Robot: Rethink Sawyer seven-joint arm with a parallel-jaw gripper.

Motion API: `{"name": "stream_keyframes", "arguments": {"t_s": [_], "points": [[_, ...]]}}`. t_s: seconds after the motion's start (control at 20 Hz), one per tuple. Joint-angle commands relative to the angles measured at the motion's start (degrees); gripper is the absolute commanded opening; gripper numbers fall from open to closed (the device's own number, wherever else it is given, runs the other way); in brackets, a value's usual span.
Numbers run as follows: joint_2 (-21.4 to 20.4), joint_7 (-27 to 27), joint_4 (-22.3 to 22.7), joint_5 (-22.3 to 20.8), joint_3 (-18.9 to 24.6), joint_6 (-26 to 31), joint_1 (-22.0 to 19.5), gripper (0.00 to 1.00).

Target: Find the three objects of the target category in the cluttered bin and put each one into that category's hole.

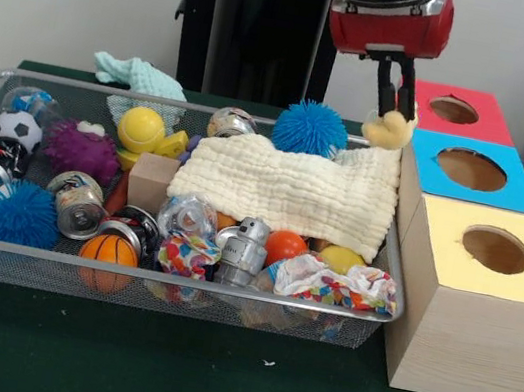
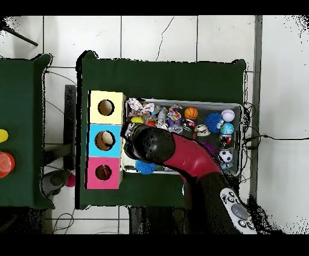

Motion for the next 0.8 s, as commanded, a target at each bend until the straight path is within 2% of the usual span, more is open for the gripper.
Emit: {"name": "stream_keyframes", "arguments": {"t_s": [0.05,0.45,0.6,0.8], "points": [[-4.08,9.87,4.88,6.87,4.84,11.67,0.61,0.00],[-4.75,9.02,8.18,11.10,3.95,14.10,1.80,0.00],[-4.31,8.23,10.99,13.26,4.29,11.63,2.32,0.00],[-2.01,7.09,12.96,12.73,3.89,6.45,3.34,0.00]]}}
